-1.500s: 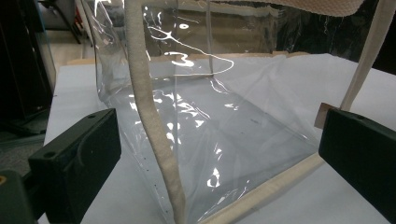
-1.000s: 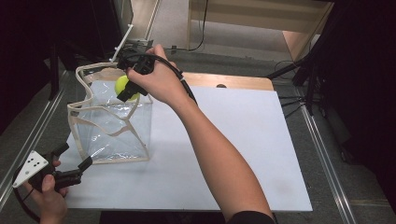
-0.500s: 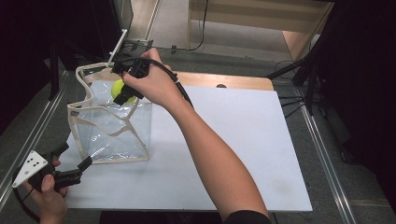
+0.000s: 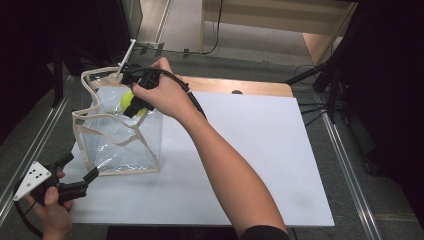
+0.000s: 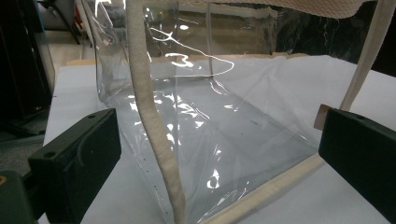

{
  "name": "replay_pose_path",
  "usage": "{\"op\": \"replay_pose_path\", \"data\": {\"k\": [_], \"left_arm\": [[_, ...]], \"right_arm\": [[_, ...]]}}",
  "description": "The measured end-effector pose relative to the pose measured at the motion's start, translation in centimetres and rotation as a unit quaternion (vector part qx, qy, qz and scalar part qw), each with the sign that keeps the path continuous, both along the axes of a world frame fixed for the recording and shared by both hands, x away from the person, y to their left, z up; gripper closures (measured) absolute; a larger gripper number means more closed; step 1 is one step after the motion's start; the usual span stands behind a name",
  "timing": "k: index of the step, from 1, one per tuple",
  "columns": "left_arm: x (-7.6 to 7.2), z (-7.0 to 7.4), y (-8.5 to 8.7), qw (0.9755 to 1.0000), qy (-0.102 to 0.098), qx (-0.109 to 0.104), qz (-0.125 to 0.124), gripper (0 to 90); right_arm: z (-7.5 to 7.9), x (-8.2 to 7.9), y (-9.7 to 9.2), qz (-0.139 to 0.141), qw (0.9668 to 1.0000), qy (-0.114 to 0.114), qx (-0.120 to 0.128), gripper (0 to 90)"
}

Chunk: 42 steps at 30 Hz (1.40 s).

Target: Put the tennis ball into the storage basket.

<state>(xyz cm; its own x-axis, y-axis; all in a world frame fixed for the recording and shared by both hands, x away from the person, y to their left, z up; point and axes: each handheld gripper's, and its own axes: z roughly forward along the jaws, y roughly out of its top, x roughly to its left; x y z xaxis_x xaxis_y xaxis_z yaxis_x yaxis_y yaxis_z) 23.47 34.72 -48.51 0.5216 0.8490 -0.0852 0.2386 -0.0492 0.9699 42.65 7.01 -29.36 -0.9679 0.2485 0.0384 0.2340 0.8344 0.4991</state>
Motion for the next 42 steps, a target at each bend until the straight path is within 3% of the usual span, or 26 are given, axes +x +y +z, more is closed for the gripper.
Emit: {"op": "replay_pose_path", "data": {"k": [12,17,19,23,31,42], "left_arm": [[0.0,0.0,-0.1,1.0000,0.000,-0.001,0.001,0.0],[0.0,0.0,-0.1,1.0000,0.000,-0.001,0.001,0.0],[0.0,0.0,-0.1,1.0000,0.001,0.001,0.000,0.0],[0.0,0.0,-0.1,1.0000,0.001,-0.001,-0.002,0.0],[0.0,0.0,-0.2,1.0000,0.001,-0.002,-0.001,0.0],[0.0,-0.1,-0.4,1.0000,0.002,0.004,-0.003,0.0]], "right_arm": [[-0.9,-0.1,0.2,0.007,0.9998,0.000,-0.019,23.7],[-1.2,-0.3,0.1,0.003,0.9996,-0.010,-0.028,21.3],[-1.1,-0.4,-0.1,0.009,0.9997,0.000,-0.023,15.5],[-0.7,-0.5,-0.5,0.006,0.9998,-0.007,-0.019,10.8],[0.2,-0.8,-2.3,-0.014,0.9997,-0.017,0.014,10.3],[0.9,-1.4,-4.3,-0.032,0.9987,-0.029,0.028,10.0]]}}
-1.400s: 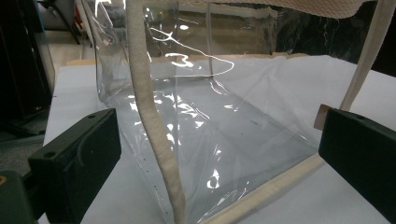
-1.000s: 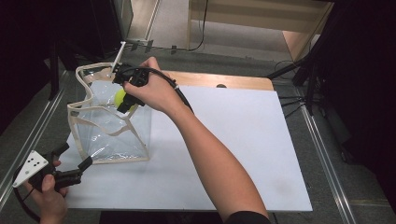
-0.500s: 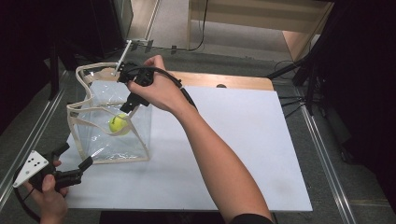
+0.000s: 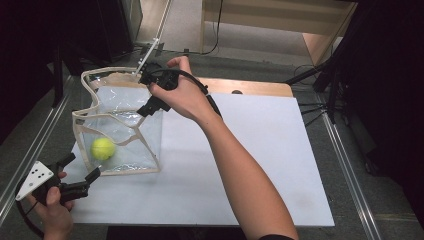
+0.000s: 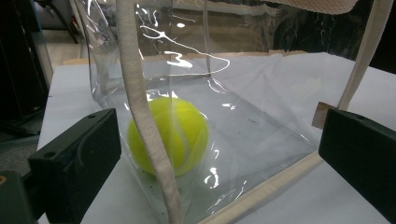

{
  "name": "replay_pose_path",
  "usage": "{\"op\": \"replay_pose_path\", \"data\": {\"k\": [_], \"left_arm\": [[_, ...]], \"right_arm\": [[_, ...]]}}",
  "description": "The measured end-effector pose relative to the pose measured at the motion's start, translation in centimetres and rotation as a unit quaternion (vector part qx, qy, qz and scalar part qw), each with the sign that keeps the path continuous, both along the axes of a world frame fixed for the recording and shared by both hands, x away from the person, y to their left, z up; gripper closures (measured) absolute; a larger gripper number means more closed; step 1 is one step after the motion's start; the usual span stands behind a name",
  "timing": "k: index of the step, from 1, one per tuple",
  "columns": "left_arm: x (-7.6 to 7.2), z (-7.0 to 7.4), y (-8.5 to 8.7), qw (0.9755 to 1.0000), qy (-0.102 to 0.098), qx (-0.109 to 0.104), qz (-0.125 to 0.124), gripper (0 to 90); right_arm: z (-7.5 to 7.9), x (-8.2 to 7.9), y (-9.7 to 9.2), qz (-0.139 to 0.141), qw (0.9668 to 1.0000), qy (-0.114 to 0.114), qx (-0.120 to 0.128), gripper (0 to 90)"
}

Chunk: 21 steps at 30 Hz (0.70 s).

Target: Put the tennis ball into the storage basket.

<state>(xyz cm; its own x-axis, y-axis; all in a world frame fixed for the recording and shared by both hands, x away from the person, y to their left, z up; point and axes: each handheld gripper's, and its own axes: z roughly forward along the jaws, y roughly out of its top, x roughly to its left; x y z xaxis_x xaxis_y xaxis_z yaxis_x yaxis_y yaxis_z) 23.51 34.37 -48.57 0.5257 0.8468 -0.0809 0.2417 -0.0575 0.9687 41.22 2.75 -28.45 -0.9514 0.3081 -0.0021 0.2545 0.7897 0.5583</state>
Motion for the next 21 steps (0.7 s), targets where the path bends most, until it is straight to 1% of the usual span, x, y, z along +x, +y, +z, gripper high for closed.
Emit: {"op": "replay_pose_path", "data": {"k": [10,14,17,18,21], "left_arm": [[0.0,0.0,-0.1,1.0000,0.000,0.002,-0.002,0.0],[0.0,0.0,-0.1,1.0000,0.001,0.002,-0.002,0.0],[0.0,0.0,-0.2,1.0000,0.002,0.002,-0.003,0.0],[0.0,0.0,-0.2,1.0000,0.002,0.002,-0.003,0.0],[0.0,0.0,-0.2,1.0000,0.000,0.002,-0.003,0.0]], "right_arm": [[-0.3,-0.2,-1.8,-0.013,0.9999,-0.005,0.003,9.2],[-0.7,-0.3,-2.4,-0.021,0.9998,-0.002,0.005,9.1],[-1.0,-0.4,-2.9,-0.026,0.9997,0.000,0.002,7.4],[-1.1,-0.4,-3.0,-0.026,0.9996,0.000,0.005,7.5],[-1.5,-0.4,-3.4,-0.030,0.9996,0.003,-0.002,7.4]]}}
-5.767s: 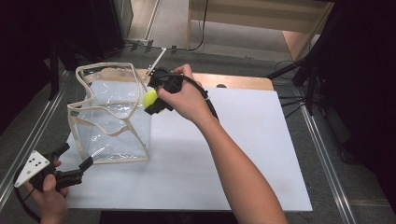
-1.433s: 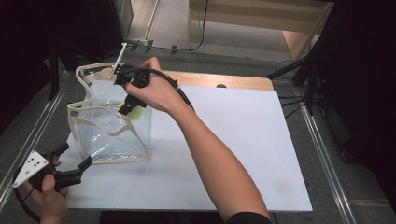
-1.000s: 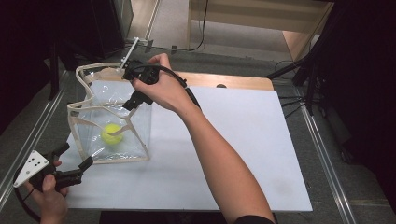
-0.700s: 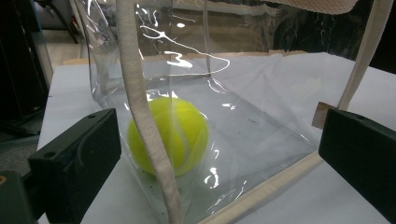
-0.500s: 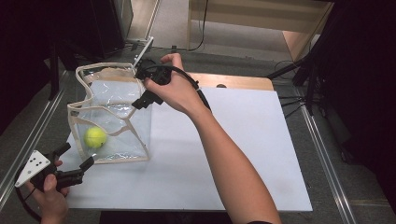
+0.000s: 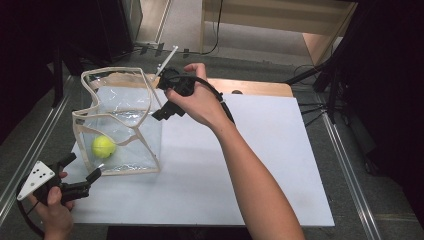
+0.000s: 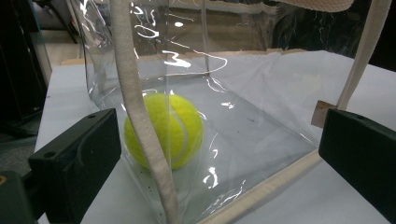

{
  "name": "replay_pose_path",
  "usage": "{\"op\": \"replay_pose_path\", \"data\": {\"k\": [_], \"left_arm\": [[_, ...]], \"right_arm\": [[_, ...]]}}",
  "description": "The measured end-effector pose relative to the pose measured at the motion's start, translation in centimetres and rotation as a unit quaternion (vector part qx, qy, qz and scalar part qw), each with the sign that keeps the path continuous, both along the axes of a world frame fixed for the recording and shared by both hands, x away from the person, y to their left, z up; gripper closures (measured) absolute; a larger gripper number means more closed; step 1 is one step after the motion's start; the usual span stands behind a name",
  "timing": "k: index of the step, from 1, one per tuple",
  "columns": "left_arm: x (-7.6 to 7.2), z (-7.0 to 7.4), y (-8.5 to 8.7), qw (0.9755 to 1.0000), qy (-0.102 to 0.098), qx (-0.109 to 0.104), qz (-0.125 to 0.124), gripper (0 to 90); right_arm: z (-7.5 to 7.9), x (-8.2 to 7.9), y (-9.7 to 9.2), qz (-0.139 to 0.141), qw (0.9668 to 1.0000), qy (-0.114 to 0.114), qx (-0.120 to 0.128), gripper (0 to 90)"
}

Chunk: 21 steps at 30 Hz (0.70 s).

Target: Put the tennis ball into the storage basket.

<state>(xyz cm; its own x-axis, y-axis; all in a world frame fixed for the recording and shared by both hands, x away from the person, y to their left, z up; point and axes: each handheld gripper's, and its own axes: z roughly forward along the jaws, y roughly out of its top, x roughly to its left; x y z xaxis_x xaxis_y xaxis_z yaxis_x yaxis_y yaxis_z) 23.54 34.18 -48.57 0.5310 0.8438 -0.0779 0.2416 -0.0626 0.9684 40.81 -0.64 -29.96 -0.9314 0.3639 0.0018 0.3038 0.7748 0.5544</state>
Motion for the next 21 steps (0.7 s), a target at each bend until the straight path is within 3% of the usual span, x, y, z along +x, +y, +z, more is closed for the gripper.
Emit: {"op": "replay_pose_path", "data": {"k": [6,8,21], "left_arm": [[0.0,0.0,0.0,1.0000,0.000,0.001,0.000,0.0],[0.0,0.0,0.0,1.0000,0.000,0.001,0.000,0.0],[0.0,0.0,0.0,1.0000,0.000,0.001,-0.001,0.0]], "right_arm": [[-0.6,-0.2,-0.7,-0.009,1.0000,0.001,0.002,6.9],[-0.9,-0.3,-0.9,-0.010,0.9999,0.005,0.003,0.0],[-2.6,-1.2,-2.0,-0.025,0.9997,0.002,0.001,0.0]]}}
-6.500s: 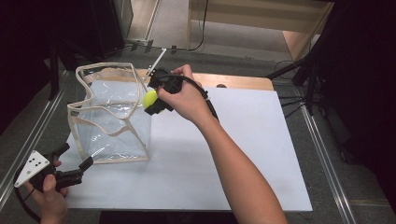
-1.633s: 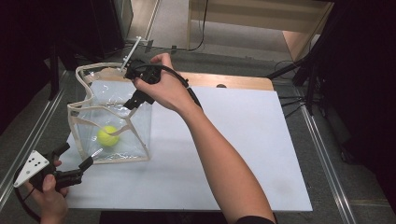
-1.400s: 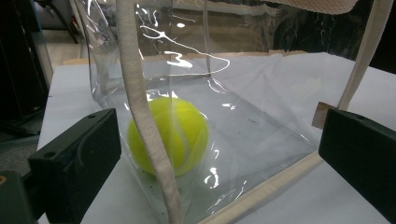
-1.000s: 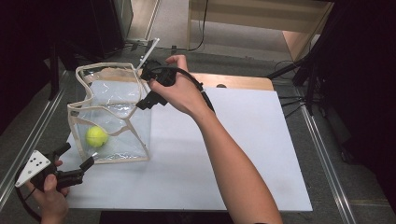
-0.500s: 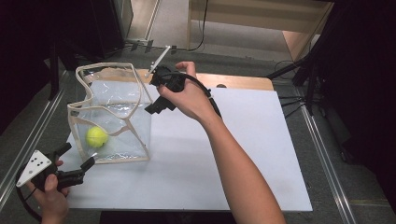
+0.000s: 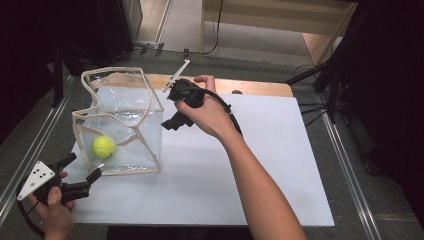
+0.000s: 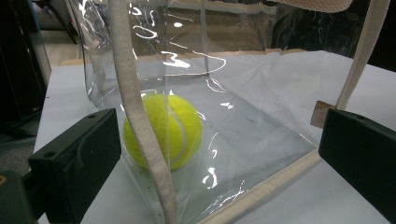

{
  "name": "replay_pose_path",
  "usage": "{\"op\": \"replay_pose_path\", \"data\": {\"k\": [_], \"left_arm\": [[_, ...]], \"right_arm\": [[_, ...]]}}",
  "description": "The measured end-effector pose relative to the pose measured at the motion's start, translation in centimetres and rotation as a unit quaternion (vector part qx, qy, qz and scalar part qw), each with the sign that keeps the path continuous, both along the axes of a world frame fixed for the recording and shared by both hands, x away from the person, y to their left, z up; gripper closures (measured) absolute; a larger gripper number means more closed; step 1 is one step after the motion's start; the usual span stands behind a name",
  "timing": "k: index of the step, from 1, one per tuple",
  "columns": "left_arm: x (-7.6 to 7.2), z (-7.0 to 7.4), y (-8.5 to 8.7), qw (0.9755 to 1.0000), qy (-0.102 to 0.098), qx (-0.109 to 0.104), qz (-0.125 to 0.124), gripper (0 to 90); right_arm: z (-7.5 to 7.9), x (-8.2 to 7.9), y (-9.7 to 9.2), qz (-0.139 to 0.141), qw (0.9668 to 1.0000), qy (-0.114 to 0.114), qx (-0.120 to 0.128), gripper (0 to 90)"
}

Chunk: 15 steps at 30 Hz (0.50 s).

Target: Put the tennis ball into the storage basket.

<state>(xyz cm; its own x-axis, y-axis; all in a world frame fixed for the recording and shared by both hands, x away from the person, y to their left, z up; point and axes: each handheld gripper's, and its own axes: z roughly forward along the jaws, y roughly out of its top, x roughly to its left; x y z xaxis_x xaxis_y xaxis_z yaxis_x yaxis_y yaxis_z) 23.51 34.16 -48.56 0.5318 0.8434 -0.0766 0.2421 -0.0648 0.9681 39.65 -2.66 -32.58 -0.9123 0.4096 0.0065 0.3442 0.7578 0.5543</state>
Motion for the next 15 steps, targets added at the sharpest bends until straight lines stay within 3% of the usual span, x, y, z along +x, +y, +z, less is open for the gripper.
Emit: {"op": "replay_pose_path", "data": {"k": [15], "left_arm": [[0.0,0.0,0.0,1.0000,-0.001,0.001,0.000,0.0]], "right_arm": [[-2.5,-1.0,-1.4,-0.012,0.9999,0.001,0.003,0.0]]}}
